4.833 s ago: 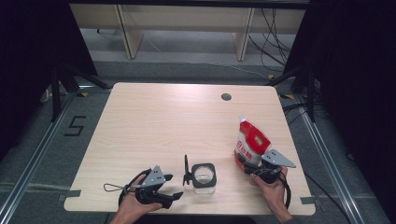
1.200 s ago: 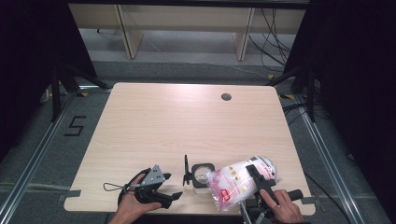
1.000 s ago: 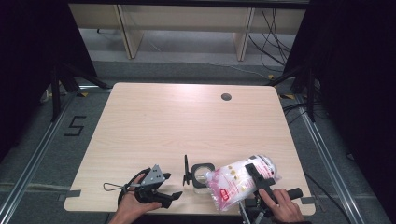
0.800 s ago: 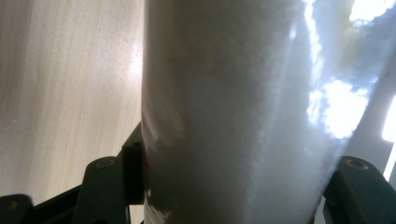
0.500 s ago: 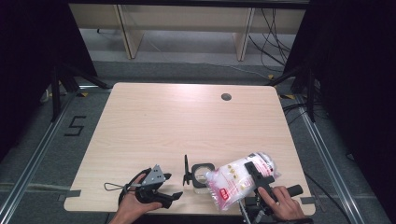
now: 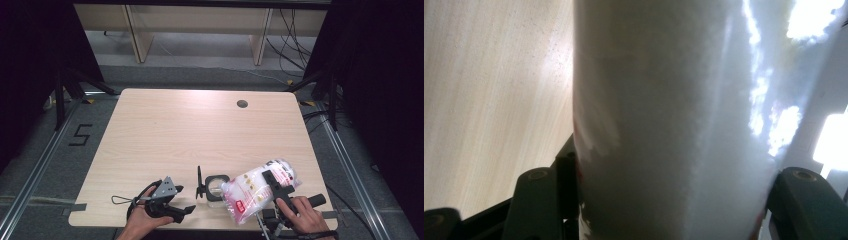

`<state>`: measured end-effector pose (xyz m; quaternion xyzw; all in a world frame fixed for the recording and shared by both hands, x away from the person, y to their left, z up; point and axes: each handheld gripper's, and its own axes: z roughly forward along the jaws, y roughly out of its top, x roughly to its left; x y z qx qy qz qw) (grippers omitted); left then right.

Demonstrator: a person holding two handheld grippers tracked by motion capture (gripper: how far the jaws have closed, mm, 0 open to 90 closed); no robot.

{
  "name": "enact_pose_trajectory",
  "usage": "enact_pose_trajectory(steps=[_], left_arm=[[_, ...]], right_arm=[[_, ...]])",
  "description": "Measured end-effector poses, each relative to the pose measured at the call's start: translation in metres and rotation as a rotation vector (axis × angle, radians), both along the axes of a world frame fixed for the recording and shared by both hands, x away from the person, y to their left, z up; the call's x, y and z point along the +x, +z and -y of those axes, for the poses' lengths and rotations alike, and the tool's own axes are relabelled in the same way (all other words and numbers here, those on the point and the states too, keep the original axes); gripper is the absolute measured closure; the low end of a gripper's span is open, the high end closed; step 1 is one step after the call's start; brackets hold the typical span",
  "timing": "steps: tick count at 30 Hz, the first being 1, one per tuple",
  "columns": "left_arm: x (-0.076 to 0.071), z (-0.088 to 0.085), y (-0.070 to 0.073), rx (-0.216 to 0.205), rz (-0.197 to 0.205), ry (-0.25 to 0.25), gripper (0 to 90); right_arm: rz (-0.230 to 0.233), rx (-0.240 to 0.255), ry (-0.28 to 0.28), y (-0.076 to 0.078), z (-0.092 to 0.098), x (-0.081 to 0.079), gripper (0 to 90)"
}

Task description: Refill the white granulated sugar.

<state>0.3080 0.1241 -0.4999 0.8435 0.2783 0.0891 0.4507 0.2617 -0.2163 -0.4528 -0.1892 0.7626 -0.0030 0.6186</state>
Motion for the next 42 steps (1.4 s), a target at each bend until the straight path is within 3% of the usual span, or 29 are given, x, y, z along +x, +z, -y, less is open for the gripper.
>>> enact_pose_trajectory(steps=[1, 2, 3, 6, 7, 9, 10, 11, 15, 17, 20, 22, 25, 27, 28, 30, 32, 33, 35, 36, 38, 39, 42], left_arm=[[-0.0005, 0.0008, -0.0003, -0.010, -0.003, 0.005, 21.9], [-0.0003, 0.0004, -0.0001, -0.004, -0.002, 0.001, 21.9], [-0.0018, 0.0012, -0.0006, -0.012, -0.025, 0.018, 21.9], [-0.0017, 0.0011, -0.0006, -0.011, -0.024, 0.017, 21.9], [-0.0012, 0.0011, -0.0005, -0.013, -0.011, 0.011, 21.9], [-0.0023, 0.0014, -0.0003, -0.018, -0.024, 0.026, 21.9], [-0.0004, 0.0002, -0.0003, -0.004, -0.007, 0.007, 21.9], [0.0007, -0.0010, 0.0003, 0.015, 0.002, -0.005, 21.9], [-0.0006, 0.0002, -0.0002, 0.002, -0.021, 0.007, 21.9], [-0.0005, 0.0008, -0.0002, -0.010, -0.002, 0.004, 21.9], [0.0000, -0.0001, 0.0001, 0.000, 0.001, 0.000, 21.9], [-0.0022, 0.0011, -0.0001, -0.013, -0.018, 0.025, 21.9], [-0.0004, 0.0000, 0.0003, 0.000, 0.001, -0.001, 21.9], [-0.0018, 0.0014, -0.0005, -0.018, -0.021, 0.019, 21.9], [-0.0001, 0.0001, 0.0001, 0.001, 0.000, 0.000, 21.9], [-0.0005, 0.0007, -0.0001, -0.008, -0.001, 0.004, 21.9], [-0.0005, 0.0007, -0.0001, -0.009, -0.002, 0.004, 21.9], [-0.0005, 0.0006, -0.0002, -0.008, -0.002, 0.004, 21.9], [-0.0019, 0.0012, -0.0002, -0.014, -0.020, 0.020, 21.9], [-0.0015, 0.0009, -0.0001, -0.015, -0.013, 0.017, 21.9], [-0.0009, 0.0006, 0.0000, -0.015, -0.008, 0.011, 21.9], [-0.0020, 0.0012, -0.0003, -0.023, -0.025, 0.024, 21.9], [-0.0017, 0.0010, -0.0002, -0.017, -0.019, 0.021, 21.9]], right_arm=[[-0.006, 0.009, -0.010, -0.0002, 0.0006, -0.0002, 40.4], [0.004, -0.012, -0.001, 0.0018, 0.0001, 0.0000, 40.4], [0.001, -0.023, -0.014, 0.0021, 0.0006, -0.0006, 40.4], [0.005, -0.018, -0.017, 0.0001, 0.0001, 0.0000, 40.4], [-0.013, -0.051, -0.024, 0.0027, -0.0019, 0.0004, 40.5], [-0.004, -0.013, -0.025, -0.0001, -0.0011, 0.0005, 40.5], [0.005, -0.015, -0.010, -0.0002, -0.0013, 0.0013, 40.5], [0.022, -0.048, 0.016, 0.0019, -0.0029, 0.0026, 40.5], [0.014, -0.057, 0.003, 0.0008, -0.0022, 0.0025, 40.6], [0.011, -0.057, 0.004, 0.0007, -0.0020, 0.0027, 40.6], [0.008, -0.043, 0.002, 0.0009, -0.0018, 0.0025, 40.7], [0.014, -0.028, 0.008, -0.0003, -0.0012, 0.0029, 40.7], [0.001, -0.042, -0.007, -0.0004, -0.0012, 0.0020, 40.8], [0.017, -0.040, 0.004, 0.0006, -0.0013, 0.0014, 40.8], [0.013, -0.042, -0.001, 0.0023, -0.0016, 0.0008, 40.8], [0.022, -0.018, 0.013, 0.0037, -0.0012, 0.0013, 40.8], [0.018, 0.013, -0.012, 0.0016, 0.0002, 0.0001, 40.9], [-0.020, -0.011, -0.050, 0.0036, 0.0003, -0.0012, 40.9], [-0.010, -0.046, -0.024, 0.0057, -0.0004, 0.0005, 40.9], [0.020, -0.019, 0.011, 0.0030, 0.0008, 0.0024, 40.9], [0.006, 0.014, -0.025, 0.0004, 0.0027, 0.0007, 40.9], [0.005, 0.015, -0.023, 0.0002, 0.0027, 0.0009, 40.9], [0.011, -0.009, 0.007, 0.0020, 0.0018, 0.0027, 40.9]])
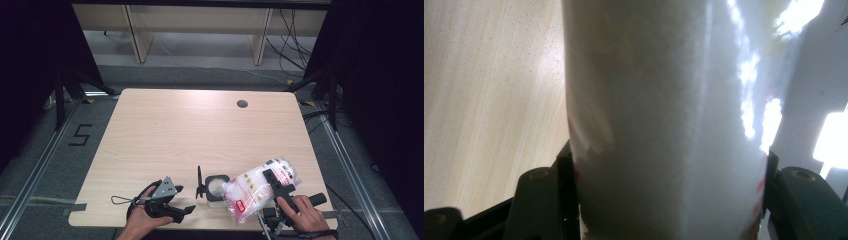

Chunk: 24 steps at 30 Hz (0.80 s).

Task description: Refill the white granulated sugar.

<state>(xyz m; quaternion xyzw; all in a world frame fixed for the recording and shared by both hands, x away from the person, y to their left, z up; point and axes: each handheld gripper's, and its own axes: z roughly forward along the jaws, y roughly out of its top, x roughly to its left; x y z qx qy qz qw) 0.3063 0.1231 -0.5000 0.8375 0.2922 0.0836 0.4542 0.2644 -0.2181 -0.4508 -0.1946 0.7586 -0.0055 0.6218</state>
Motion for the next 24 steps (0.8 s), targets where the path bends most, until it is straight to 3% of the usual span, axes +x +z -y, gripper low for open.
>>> enact_pose_trajectory(steps=[3, 4, 5, 7, 9, 11, 14, 24], left_arm=[[-0.0003, 0.0003, -0.0002, -0.001, -0.003, 0.000, 21.9], [0.0012, -0.0004, 0.0000, 0.007, 0.017, -0.017, 21.9], [-0.0002, 0.0002, 0.0000, 0.002, -0.001, 0.000, 21.9], [0.0000, 0.0001, -0.0001, -0.005, -0.003, -0.001, 21.9], [0.0015, -0.0011, 0.0005, 0.005, 0.018, -0.015, 21.9], [0.0014, -0.0010, 0.0003, 0.004, 0.016, -0.014, 21.9], [-0.0001, 0.0002, -0.0002, -0.009, -0.007, 0.003, 21.9], [0.0015, -0.0010, 0.0004, 0.005, 0.017, -0.014, 21.9]], right_arm=[[-0.006, 0.000, -0.002, -0.0005, 0.0001, -0.0002, 40.9], [-0.017, 0.033, -0.022, -0.0030, 0.0014, -0.0012, 40.9], [-0.012, 0.014, -0.013, -0.0022, 0.0008, -0.0010, 40.9], [-0.014, 0.041, -0.038, -0.0052, 0.0015, -0.0023, 40.9], [0.000, -0.005, 0.004, -0.0022, -0.0007, -0.0001, 40.9], [-0.017, 0.031, -0.012, -0.0049, 0.0003, -0.0008, 40.9], [-0.008, 0.004, 0.006, -0.0030, -0.0007, 0.0000, 40.9], [-0.025, 0.011, -0.039, -0.0036, 0.0003, -0.0022, 40.9]])
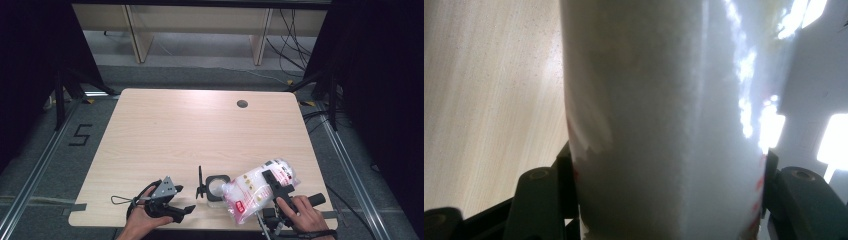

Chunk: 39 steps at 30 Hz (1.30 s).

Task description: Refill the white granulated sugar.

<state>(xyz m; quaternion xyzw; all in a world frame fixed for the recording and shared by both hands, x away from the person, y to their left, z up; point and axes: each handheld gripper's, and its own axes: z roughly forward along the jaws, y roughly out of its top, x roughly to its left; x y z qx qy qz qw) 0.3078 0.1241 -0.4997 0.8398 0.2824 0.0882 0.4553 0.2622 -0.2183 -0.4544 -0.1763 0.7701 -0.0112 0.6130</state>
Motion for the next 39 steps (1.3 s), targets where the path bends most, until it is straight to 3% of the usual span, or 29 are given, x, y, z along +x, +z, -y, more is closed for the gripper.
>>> enact_pose_trajectory(steps=[5, 6, 7, 11, 12, 13, 14, 15, 18, 20, 39], left_arm=[[-0.0001, 0.0001, 0.0001, 0.000, 0.001, -0.001, 21.9], [0.0002, -0.0006, 0.0004, 0.006, 0.001, -0.006, 21.9], [0.0005, -0.0010, 0.0007, 0.011, -0.001, -0.012, 21.9], [0.0005, -0.0009, 0.0006, 0.009, -0.001, -0.010, 21.9], [-0.0001, 0.0001, 0.0001, 0.000, 0.001, 0.000, 21.9], [-0.0001, 0.0002, 0.0000, 0.000, 0.001, -0.001, 21.9], [-0.0018, 0.0013, -0.0005, -0.014, -0.022, 0.018, 21.9], [-0.0016, 0.0008, -0.0002, -0.007, -0.020, 0.015, 21.9], [-0.0015, 0.0010, -0.0004, -0.011, -0.020, 0.016, 21.9], [0.0000, 0.0001, 0.0001, 0.000, 0.002, -0.001, 21.9], [0.0004, -0.0007, 0.0006, 0.009, 0.000, -0.009, 21.9]], right_arm=[[0.000, -0.002, 0.001, 0.0002, 0.0000, -0.0001, 41.0], [0.001, 0.039, 0.009, -0.0029, 0.0014, 0.0005, 40.9], [0.001, 0.039, 0.008, -0.0028, 0.0012, 0.0004, 40.9], [0.018, -0.013, 0.041, 0.0012, -0.0007, 0.0019, 41.0], [0.011, -0.009, 0.043, 0.0011, -0.0005, 0.0022, 41.0], [-0.002, 0.034, 0.013, -0.0018, 0.0012, 0.0006, 40.9], [0.000, -0.001, 0.020, 0.0007, 0.0000, 0.0009, 41.0], [0.002, -0.012, 0.027, 0.0015, -0.0003, 0.0014, 40.9], [-0.009, -0.002, 0.005, 0.0011, 0.0002, 0.0003, 41.0], [0.000, -0.014, 0.033, 0.0018, -0.0002, 0.0020, 41.0], [0.010, -0.001, 0.026, 0.0008, 0.0008, 0.0008, 41.0]])
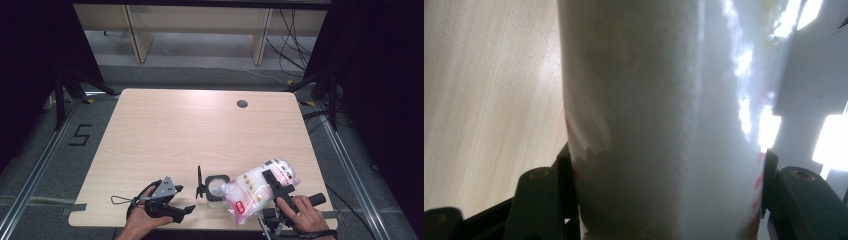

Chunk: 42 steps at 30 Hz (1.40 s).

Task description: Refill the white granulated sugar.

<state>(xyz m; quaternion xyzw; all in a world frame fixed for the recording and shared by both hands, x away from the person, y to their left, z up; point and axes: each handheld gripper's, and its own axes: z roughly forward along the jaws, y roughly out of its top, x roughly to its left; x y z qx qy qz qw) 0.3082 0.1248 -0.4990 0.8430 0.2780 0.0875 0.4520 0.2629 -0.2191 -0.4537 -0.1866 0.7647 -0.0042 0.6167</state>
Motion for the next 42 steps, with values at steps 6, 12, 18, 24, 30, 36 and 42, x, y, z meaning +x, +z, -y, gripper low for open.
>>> enact_pose_trajectory(steps=[6, 12, 18, 24, 30, 36, 42], left_arm=[[0.0001, -0.0001, 0.0000, 0.001, 0.001, 0.000, 21.9], [0.0002, -0.0002, 0.0000, 0.000, -0.002, 0.000, 21.9], [-0.0002, 0.0007, -0.0007, -0.008, 0.000, 0.009, 21.9], [-0.0002, 0.0007, -0.0005, -0.008, 0.000, 0.009, 21.9], [-0.0002, 0.0007, -0.0006, -0.010, -0.001, 0.008, 21.9], [0.0004, -0.0007, 0.0002, 0.005, -0.003, 0.001, 21.9], [-0.0005, -0.0005, 0.0003, 0.000, -0.021, 0.013, 21.9]], right_arm=[[-0.004, -0.029, -0.007, 0.0042, -0.0013, -0.0013, 41.0], [-0.012, -0.040, -0.018, 0.0045, -0.0013, -0.0020, 41.0], [0.040, 0.022, 0.008, 0.0026, 0.0001, -0.0029, 41.1], [0.031, -0.002, 0.006, 0.0026, 0.0000, -0.0029, 41.1], [0.022, 0.007, 0.005, 0.0018, 0.0009, -0.0020, 41.1], [0.027, -0.022, 0.017, 0.0045, 0.0007, -0.0012, 41.1], [0.012, 0.013, -0.016, 0.0033, 0.0018, -0.0031, 41.1]])
